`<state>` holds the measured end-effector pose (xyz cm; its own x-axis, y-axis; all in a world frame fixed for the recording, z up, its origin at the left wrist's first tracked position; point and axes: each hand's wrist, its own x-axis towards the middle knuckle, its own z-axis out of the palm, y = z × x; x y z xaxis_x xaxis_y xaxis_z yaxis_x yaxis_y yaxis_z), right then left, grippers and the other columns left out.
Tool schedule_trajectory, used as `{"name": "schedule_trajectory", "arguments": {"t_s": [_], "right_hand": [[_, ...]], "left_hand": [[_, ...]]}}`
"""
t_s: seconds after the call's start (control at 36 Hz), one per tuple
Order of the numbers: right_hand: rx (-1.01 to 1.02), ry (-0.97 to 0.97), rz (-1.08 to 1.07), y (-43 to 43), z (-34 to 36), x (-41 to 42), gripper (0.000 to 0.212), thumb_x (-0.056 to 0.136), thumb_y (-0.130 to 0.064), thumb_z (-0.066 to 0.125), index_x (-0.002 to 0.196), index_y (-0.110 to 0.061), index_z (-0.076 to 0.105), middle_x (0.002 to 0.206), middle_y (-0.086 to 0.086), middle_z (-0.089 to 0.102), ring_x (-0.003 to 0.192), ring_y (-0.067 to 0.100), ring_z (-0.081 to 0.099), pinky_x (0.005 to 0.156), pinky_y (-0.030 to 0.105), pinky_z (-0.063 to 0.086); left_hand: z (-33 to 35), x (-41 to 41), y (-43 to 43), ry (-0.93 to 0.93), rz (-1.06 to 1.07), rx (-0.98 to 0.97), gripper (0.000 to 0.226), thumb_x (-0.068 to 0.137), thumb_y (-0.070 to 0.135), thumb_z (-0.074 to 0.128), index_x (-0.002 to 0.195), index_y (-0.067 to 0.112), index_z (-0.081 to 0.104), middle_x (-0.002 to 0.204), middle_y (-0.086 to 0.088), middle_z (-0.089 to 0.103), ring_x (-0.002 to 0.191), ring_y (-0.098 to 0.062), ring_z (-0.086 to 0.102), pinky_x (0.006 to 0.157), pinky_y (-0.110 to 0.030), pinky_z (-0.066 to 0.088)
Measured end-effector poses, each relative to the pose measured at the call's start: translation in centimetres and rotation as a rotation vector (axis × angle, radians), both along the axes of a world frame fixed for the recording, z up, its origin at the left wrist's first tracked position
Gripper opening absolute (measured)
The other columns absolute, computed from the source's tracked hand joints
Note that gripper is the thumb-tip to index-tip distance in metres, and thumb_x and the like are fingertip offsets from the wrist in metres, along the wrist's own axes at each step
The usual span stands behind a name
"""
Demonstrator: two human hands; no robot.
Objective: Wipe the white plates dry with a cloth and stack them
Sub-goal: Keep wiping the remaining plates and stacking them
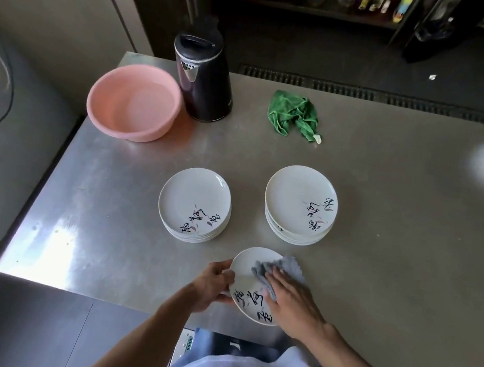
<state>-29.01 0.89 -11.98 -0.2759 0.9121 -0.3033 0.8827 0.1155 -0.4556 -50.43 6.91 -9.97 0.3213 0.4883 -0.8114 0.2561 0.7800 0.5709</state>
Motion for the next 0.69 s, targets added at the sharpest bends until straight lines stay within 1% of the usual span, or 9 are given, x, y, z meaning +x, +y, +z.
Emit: {"name": "schedule_trajectory", "arguments": {"t_s": [0.08, 0.17, 0.22, 0.33, 0.42, 0.5, 0.58, 0.61, 0.69], "right_hand": [[-0.064, 0.020, -0.072, 1.6, -0.6, -2.3, 0.058, 0.106, -0.039, 0.033, 0.157, -0.013, 0.024, 0.165, 0.001, 0.018, 0.153, 0.012, 0.014, 0.122, 0.021, -0.002], [-0.060, 0.137, 0.043, 1.3, -0.3, -3.9, 0.055, 0.106, -0.036, 0.036, 0.156, -0.014, 0.028, 0.163, -0.008, 0.014, 0.151, 0.004, 0.006, 0.122, 0.018, -0.002], [-0.081, 0.212, 0.111, 0.2, -0.1, -3.7, 0.054, 0.105, -0.036, 0.038, 0.156, -0.017, 0.030, 0.159, -0.015, 0.017, 0.147, -0.005, 0.004, 0.119, 0.013, -0.003], [-0.113, 0.232, 0.133, -2.0, -0.3, -0.9, 0.051, 0.103, -0.044, 0.038, 0.148, -0.021, 0.047, 0.157, -0.014, 0.034, 0.147, -0.007, 0.017, 0.121, 0.015, 0.012], [-0.069, 0.181, 0.103, -2.4, -0.6, 0.3, 0.047, 0.103, -0.043, 0.041, 0.144, -0.024, 0.053, 0.156, -0.018, 0.030, 0.146, -0.006, 0.022, 0.121, 0.018, 0.017], [0.000, 0.212, -0.084, -0.8, -0.9, -0.8, 0.050, 0.103, -0.031, 0.047, 0.152, -0.020, 0.040, 0.156, -0.014, 0.025, 0.148, 0.003, 0.021, 0.122, 0.019, 0.011], [-0.116, 0.288, -0.357, 1.3, -0.8, -3.3, 0.054, 0.107, -0.029, 0.040, 0.157, -0.020, 0.024, 0.164, -0.002, 0.021, 0.152, 0.009, 0.014, 0.125, 0.028, 0.009], [-0.127, 0.344, -0.348, 1.7, -0.7, -4.1, 0.055, 0.107, -0.029, 0.038, 0.158, -0.023, 0.019, 0.165, -0.001, 0.018, 0.153, 0.010, 0.011, 0.125, 0.030, 0.008], [-0.039, 0.442, -0.062, 1.2, -0.2, -5.5, 0.054, 0.107, -0.032, 0.032, 0.156, -0.040, 0.012, 0.166, -0.014, 0.012, 0.151, 0.000, 0.005, 0.123, 0.022, 0.004]], "left_hand": [[0.5, 0.4, 0.1, -0.013, -0.027, 0.030, 0.049, 0.099, 0.000, 0.034, 0.129, 0.020, 0.066, 0.107, -0.017, 0.076, 0.098, -0.032, 0.075, 0.077, -0.043, 0.063], [0.5, 0.0, 0.0, -0.031, 0.007, 0.038, 0.039, 0.106, 0.006, 0.035, 0.126, 0.017, 0.067, 0.106, -0.014, 0.076, 0.095, -0.027, 0.075, 0.081, -0.044, 0.063], [0.5, -0.4, -0.1, -0.028, 0.049, 0.031, 0.040, 0.108, 0.008, 0.034, 0.131, 0.018, 0.064, 0.107, -0.014, 0.075, 0.093, -0.027, 0.075, 0.079, -0.042, 0.063], [0.4, -1.0, -0.2, -0.019, 0.065, 0.035, 0.046, 0.104, 0.003, 0.036, 0.141, 0.021, 0.058, 0.114, -0.022, 0.073, 0.101, -0.035, 0.073, 0.079, -0.046, 0.063], [0.3, -1.0, -0.5, -0.009, 0.078, 0.035, 0.049, 0.102, 0.001, 0.038, 0.144, 0.022, 0.054, 0.113, -0.022, 0.073, 0.097, -0.032, 0.075, 0.078, -0.047, 0.063], [0.4, -0.7, -0.9, -0.005, 0.078, 0.029, 0.052, 0.101, 0.000, 0.039, 0.145, 0.025, 0.052, 0.111, -0.020, 0.075, 0.097, -0.029, 0.076, 0.074, -0.044, 0.064], [0.7, 0.0, -1.2, -0.025, 0.059, 0.038, 0.053, 0.098, -0.001, 0.041, 0.139, 0.029, 0.057, 0.109, -0.018, 0.076, 0.100, -0.029, 0.075, 0.077, -0.046, 0.063], [0.7, 0.2, -1.2, -0.031, 0.051, 0.043, 0.050, 0.098, 0.000, 0.043, 0.135, 0.028, 0.061, 0.109, -0.017, 0.076, 0.100, -0.029, 0.075, 0.079, -0.047, 0.063], [0.8, 0.4, -1.3, -0.033, 0.062, 0.050, 0.026, 0.102, 0.005, 0.052, 0.123, 0.012, 0.066, 0.112, -0.016, 0.075, 0.099, -0.028, 0.075, 0.088, -0.056, 0.060]]}}
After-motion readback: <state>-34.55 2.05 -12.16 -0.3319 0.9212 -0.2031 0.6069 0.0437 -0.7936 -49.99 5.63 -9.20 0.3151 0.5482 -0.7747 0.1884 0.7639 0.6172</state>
